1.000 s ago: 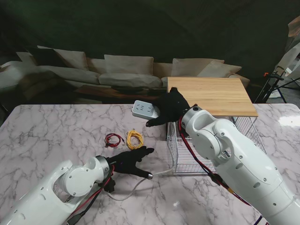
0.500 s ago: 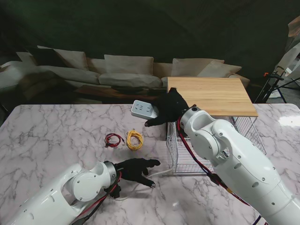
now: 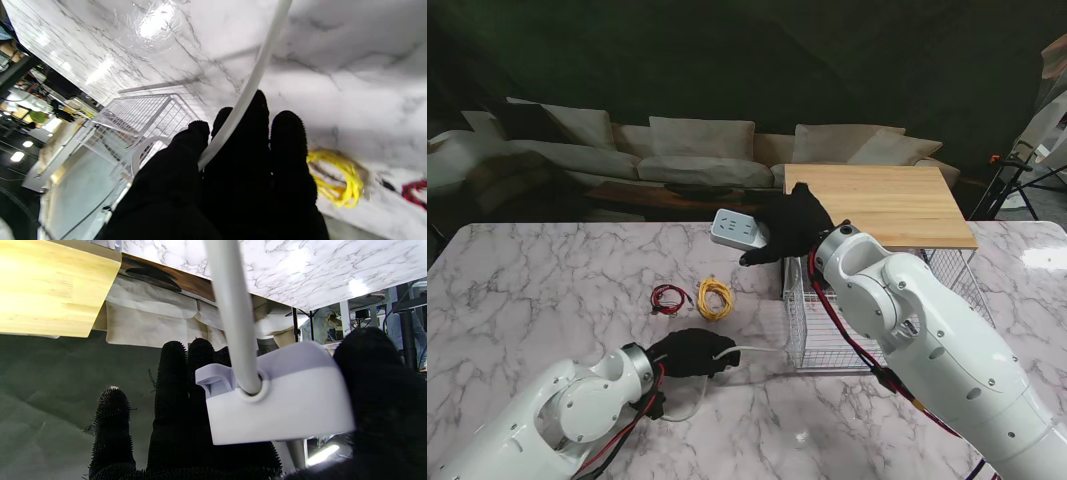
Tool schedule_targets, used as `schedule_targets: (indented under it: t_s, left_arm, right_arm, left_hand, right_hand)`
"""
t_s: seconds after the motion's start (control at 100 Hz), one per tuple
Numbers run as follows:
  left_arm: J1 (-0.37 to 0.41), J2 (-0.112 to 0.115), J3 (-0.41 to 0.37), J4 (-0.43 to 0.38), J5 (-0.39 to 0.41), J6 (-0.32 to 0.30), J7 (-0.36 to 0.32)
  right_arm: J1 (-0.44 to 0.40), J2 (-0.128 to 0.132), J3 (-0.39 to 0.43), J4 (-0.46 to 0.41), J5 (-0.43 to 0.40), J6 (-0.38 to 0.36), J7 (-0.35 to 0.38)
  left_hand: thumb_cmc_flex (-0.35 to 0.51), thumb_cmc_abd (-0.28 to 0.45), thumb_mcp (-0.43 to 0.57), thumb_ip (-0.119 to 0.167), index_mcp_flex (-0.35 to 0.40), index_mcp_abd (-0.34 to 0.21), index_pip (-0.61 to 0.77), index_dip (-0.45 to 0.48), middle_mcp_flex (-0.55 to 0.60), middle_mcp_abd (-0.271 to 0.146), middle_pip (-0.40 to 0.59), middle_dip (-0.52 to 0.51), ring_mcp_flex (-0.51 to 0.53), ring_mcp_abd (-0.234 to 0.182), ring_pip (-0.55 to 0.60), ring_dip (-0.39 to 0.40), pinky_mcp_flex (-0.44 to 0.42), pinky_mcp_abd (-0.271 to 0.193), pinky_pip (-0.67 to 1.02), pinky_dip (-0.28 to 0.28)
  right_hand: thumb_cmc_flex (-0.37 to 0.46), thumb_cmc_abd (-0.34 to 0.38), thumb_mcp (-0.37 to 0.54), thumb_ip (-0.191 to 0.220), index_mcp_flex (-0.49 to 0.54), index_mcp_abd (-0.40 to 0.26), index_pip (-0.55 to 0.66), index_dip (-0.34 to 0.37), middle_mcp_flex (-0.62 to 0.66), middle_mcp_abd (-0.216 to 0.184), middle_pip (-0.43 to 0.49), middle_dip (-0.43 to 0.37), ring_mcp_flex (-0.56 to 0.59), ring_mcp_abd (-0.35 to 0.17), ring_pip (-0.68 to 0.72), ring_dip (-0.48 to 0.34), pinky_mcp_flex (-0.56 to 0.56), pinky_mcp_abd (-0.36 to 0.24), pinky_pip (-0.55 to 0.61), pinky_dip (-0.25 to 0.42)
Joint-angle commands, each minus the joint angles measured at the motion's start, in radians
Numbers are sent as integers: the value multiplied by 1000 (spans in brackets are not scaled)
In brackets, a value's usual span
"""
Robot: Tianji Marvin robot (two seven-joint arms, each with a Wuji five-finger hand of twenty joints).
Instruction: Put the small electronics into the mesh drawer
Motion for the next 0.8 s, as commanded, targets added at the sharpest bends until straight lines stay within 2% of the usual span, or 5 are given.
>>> schedule_targets:
  t_s: [0.0,0.22,0.37,0.61,0.79]
  left_arm:
    - [33,22,-31,-44,-3,-1,-18]
    - [145,25,-210,-153,78,-56,-35]
    - [199,23,-295,-204,73,-92,-37]
    - [212,20,-350,-262,9,-99,-43]
    - [203,18,-390,-323,10,-108,-48]
  right_arm:
    - [5,1,0,9,-7,-5,-2]
    - [31,-1,-12,55,-14,0,-13]
    - [56,0,-30,96,-41,-5,-24]
    - [106,1,-102,167,-66,-4,-28]
    - [122,4,-136,185,-66,-26,-10]
  left_hand:
    - [71,45,54,-24,41,-44,34,-5,45,22,28,19,37,7,40,15,21,-9,55,22]
    - [70,53,62,-19,72,-69,81,22,72,27,34,85,54,19,96,49,38,-5,94,50]
    - [70,52,48,-20,87,-79,67,7,79,24,11,90,56,16,91,49,41,-10,91,53]
    - [71,49,36,-14,106,-88,54,-11,89,25,-12,92,66,11,81,47,49,-13,87,56]
    - [71,45,38,-14,107,-81,49,-16,94,30,-16,94,74,10,85,51,57,-16,92,61]
  right_hand:
    - [146,128,498,95,144,-159,143,23,27,-98,16,19,29,-29,11,7,5,6,5,4]
    - [135,120,519,98,156,-152,150,23,43,-104,37,24,54,-29,38,17,84,-15,84,43]
    - [133,113,528,101,163,-147,155,23,51,-109,48,28,65,-31,52,22,99,-20,108,57]
    - [103,46,611,133,226,-134,177,2,113,-116,82,24,121,-23,107,36,154,-34,163,91]
    - [93,23,633,155,251,-131,182,-1,135,-119,87,26,141,-22,118,38,173,-40,182,99]
